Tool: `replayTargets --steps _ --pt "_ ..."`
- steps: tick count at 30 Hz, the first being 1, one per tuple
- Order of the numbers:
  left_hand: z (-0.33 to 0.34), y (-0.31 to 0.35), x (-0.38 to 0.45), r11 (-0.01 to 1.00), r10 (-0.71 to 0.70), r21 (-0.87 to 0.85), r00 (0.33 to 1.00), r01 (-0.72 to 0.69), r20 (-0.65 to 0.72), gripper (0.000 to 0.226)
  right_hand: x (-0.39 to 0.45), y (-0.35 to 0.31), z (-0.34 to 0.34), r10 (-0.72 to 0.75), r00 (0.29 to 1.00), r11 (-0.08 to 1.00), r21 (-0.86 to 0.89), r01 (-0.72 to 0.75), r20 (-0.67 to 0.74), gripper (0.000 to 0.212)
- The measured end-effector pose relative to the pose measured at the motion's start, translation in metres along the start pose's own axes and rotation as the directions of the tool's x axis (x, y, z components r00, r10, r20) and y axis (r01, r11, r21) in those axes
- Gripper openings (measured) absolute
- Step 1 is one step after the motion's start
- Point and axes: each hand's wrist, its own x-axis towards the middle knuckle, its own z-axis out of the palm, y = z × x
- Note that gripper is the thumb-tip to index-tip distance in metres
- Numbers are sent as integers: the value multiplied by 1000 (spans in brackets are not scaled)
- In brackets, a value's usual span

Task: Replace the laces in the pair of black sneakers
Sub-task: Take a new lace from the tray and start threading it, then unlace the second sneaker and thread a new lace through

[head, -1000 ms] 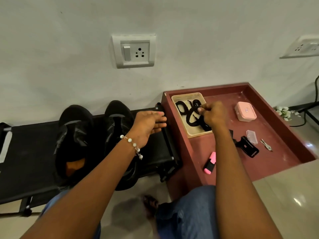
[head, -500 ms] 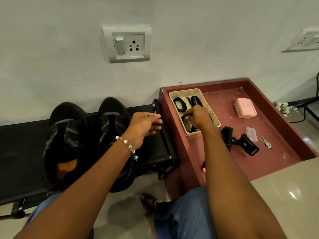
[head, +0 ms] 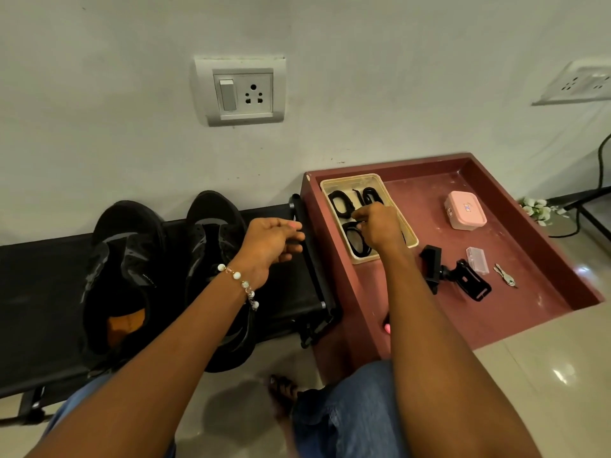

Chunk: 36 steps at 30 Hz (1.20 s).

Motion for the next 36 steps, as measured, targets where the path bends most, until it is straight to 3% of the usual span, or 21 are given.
replayTargets --steps 4,6,8,14,22,25,27,29,32,36 --pt "-3 0 5 999 30 24 999 -30 -20 15 4 0 -15 87 958 991 119 -56 -273 22" --pt "-6 1 11 995 75 68 995 -70 -64 13 12 3 -18 159 927 985 125 -122 -340 19" --pt "-8 3 19 987 129 111 986 -118 -102 13 20 3 -14 184 921 983 83 -165 -342 19" --pt "-3 4 38 966 212 174 972 -192 -105 14 37 0 1 128 955 929 -307 -209 -266 34" --pt "6 1 48 974 195 137 975 -180 -106 13 38 1 10 39 953 889 -424 -170 -300 14" --pt "6 2 43 974 198 129 976 -186 -90 12 40 0 2 119 919 941 -252 -224 -375 18" --pt "4 4 40 975 203 111 975 -193 -90 13 42 -2 -11 241 893 969 44 -243 -381 17" --pt "2 8 35 974 215 89 973 -207 -88 14 37 -11 -26 321 904 896 398 -194 -282 26" --pt "-5 19 24 969 248 39 965 -246 -80 12 11 -39 -46 262 949 755 650 -88 -176 21" --pt "-28 35 -1 950 306 -33 945 -311 -112 11 -27 -84 -51 74 995 709 705 -9 -62 19"
